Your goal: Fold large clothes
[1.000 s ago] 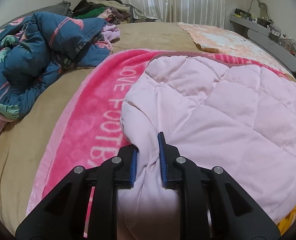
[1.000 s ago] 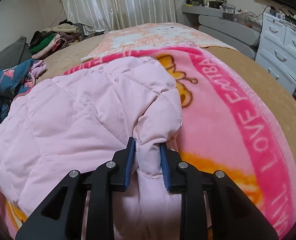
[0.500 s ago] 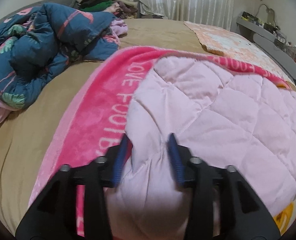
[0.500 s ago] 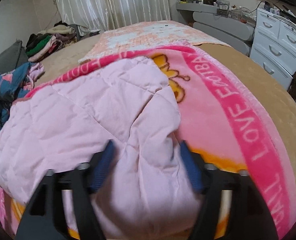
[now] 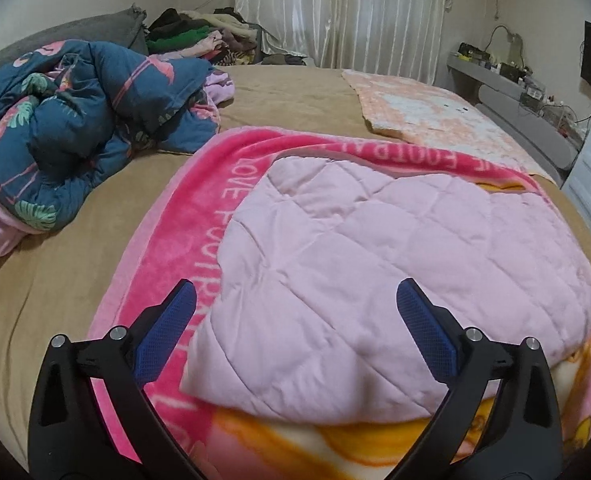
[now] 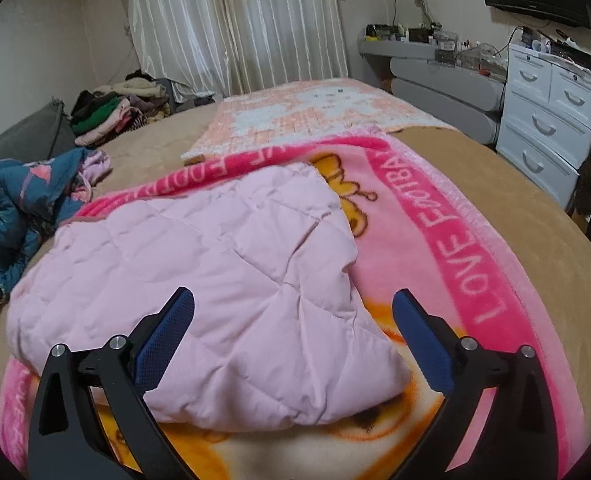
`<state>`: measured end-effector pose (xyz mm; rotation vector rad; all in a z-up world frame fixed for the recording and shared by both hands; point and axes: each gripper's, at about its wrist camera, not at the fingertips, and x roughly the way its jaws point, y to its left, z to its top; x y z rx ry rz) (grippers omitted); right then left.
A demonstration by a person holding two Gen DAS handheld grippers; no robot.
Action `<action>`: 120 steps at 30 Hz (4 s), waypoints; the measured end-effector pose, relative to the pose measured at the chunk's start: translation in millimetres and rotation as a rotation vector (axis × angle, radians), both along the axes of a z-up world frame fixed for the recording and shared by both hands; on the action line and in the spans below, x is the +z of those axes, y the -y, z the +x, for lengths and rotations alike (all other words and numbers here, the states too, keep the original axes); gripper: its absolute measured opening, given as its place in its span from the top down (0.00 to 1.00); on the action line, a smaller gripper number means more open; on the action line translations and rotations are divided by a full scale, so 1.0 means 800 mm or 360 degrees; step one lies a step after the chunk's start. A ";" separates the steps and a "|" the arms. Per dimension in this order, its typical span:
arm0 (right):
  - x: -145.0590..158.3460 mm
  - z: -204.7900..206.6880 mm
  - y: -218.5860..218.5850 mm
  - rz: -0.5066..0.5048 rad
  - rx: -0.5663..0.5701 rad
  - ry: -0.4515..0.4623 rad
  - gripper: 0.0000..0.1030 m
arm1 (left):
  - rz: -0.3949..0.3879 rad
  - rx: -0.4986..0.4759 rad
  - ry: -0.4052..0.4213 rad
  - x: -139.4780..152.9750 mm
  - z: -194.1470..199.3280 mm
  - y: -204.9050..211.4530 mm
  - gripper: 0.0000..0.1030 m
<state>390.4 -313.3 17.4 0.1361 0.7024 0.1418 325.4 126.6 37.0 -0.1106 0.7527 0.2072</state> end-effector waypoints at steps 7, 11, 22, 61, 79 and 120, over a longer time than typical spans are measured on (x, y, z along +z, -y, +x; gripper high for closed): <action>0.033 -0.040 0.008 0.0089 0.0036 0.0049 0.04 | 0.0014 -0.0033 0.0056 0.020 -0.034 0.020 0.09; 0.052 -0.064 0.007 0.0099 0.0059 0.0097 0.04 | 0.0015 -0.0055 0.0088 0.028 -0.055 0.031 0.09; 0.088 -0.126 0.004 0.0086 0.0084 0.0203 0.04 | 0.0003 -0.0112 0.0138 0.043 -0.111 0.056 0.09; 0.025 -0.276 -0.013 -0.0066 0.0037 0.0287 0.04 | -0.0063 -0.0064 0.0076 -0.006 -0.228 0.054 0.09; -0.031 -0.269 -0.018 0.0013 0.0017 0.0093 0.04 | -0.0126 -0.0055 -0.0061 -0.065 -0.226 0.052 0.09; -0.119 -0.081 0.017 0.0694 -0.0341 -0.0339 0.04 | -0.0815 0.0127 -0.0136 -0.111 -0.075 -0.015 0.09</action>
